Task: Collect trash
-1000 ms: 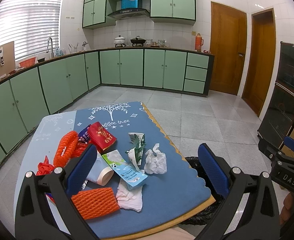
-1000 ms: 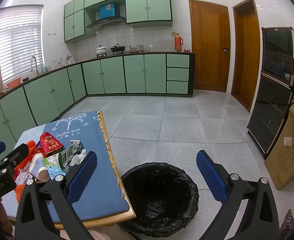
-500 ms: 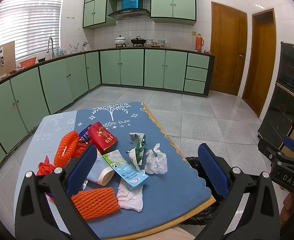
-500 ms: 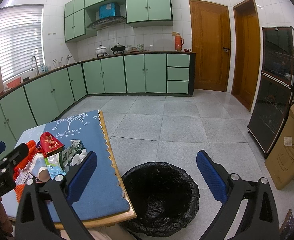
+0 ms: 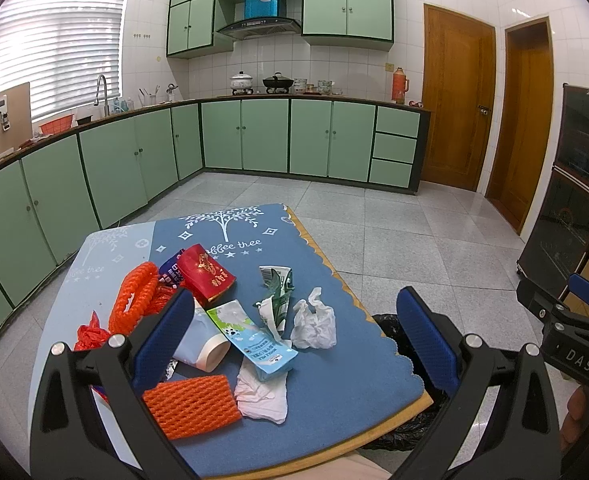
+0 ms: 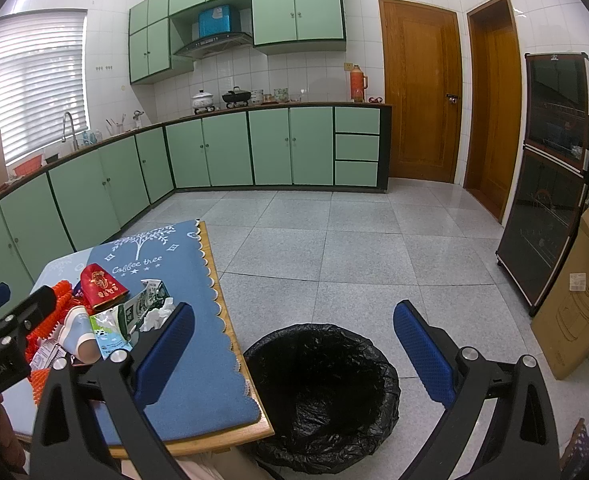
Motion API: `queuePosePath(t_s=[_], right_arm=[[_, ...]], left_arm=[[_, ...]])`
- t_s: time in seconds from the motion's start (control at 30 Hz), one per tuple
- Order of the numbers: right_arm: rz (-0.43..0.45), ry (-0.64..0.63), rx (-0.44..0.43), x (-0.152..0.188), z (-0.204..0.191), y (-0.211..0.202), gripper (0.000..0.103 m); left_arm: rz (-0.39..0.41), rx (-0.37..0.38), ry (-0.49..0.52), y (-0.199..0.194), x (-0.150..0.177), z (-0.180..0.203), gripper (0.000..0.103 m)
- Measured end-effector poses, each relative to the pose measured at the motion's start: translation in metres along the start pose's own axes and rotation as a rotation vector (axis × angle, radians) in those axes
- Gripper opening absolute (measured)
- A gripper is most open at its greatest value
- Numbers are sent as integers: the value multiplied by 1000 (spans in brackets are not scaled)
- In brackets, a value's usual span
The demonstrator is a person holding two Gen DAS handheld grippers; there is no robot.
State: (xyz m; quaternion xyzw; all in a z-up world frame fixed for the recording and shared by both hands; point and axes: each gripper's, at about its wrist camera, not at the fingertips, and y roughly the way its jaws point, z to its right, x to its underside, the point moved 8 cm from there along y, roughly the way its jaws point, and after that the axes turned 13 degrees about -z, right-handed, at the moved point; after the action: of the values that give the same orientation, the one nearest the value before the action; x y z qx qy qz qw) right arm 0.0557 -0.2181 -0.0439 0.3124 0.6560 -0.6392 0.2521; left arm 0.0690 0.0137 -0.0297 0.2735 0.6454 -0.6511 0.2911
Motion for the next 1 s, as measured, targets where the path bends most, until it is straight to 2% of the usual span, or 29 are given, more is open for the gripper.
queuePosePath(t_s=[1.0], right_arm=[[-1, 1, 0, 0, 0, 1, 97]], left_arm=[[2, -2, 0, 0, 0, -3, 98]])
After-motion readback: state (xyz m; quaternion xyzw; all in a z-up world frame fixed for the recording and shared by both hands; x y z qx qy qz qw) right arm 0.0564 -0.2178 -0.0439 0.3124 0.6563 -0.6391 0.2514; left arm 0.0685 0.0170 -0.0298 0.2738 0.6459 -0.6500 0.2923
